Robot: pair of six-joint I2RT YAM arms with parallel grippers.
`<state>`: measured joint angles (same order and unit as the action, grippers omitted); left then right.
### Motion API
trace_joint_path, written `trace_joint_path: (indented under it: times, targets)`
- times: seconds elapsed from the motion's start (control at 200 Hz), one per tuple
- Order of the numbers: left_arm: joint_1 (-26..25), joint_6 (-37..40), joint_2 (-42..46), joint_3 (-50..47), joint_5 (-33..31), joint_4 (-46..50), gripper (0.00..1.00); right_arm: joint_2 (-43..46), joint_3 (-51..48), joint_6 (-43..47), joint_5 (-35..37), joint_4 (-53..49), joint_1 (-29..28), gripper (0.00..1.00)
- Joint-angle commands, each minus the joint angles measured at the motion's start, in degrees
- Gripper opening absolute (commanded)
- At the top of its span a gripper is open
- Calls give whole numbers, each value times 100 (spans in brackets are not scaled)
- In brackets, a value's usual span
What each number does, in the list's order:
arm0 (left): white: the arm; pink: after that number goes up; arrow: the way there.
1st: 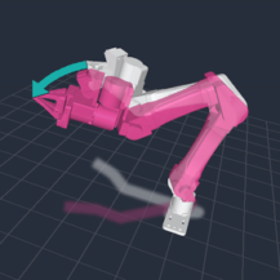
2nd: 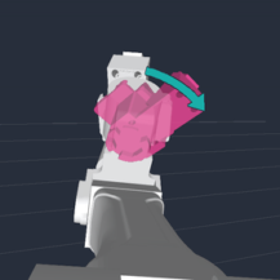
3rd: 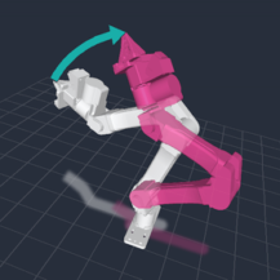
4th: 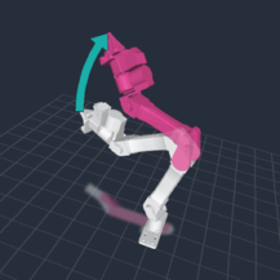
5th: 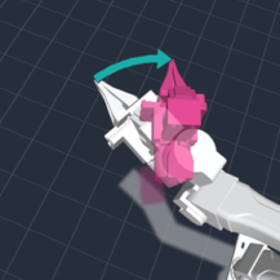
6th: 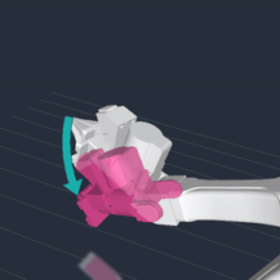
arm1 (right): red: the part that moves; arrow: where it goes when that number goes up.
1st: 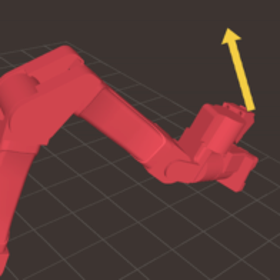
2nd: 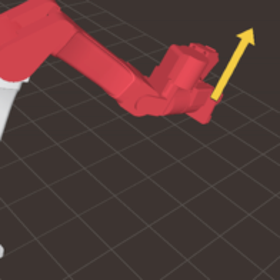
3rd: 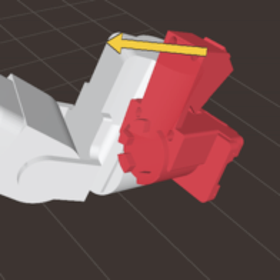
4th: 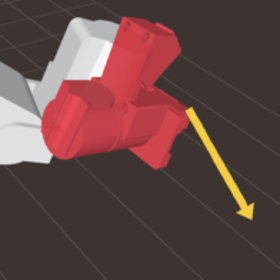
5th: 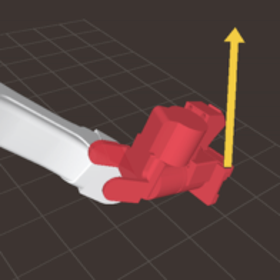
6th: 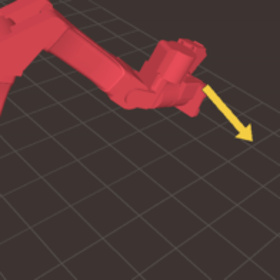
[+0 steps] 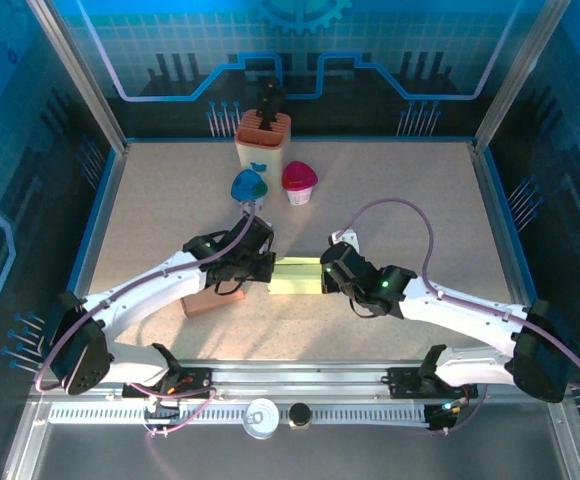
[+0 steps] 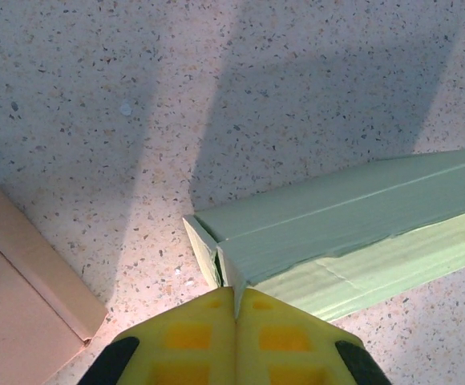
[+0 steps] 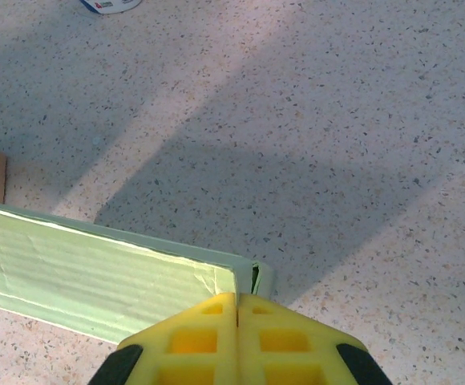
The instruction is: Fold the paper box
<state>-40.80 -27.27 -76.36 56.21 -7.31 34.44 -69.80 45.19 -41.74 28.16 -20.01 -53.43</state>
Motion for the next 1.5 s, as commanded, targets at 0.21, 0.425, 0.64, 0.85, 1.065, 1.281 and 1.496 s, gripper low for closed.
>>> trace_joint_path:
  times: [0.21, 0.425, 0.64, 0.85, 1.065, 1.281, 1.496]
  targets:
    - [-119, -231, -2, -216, 76, -590, 3, -128, 164, -158, -35, 137, -139, 0]
    - [-122, -240, 32, -426, -25, -703, 2, -71, 96, -133, 31, 213, -141, 0]
    - [-168, -279, 145, -626, -102, -860, 1, -165, 12, -151, 29, 311, -138, 0]
    - [-246, -253, 404, -846, -228, -1000, 1, -103, -117, -52, 176, 511, -227, 0]
    - [-440, -306, 461, -1179, -470, -1342, 1, -141, -360, -27, 295, 770, -312, 0]
    - [-577, -427, 600, -1473, -747, -1624, 2, -140, -527, -15, 429, 865, -358, 0]
    - [-749, -515, 605, -1692, -1059, -1854, 2, -54, -685, 25, 359, 892, -405, 1]
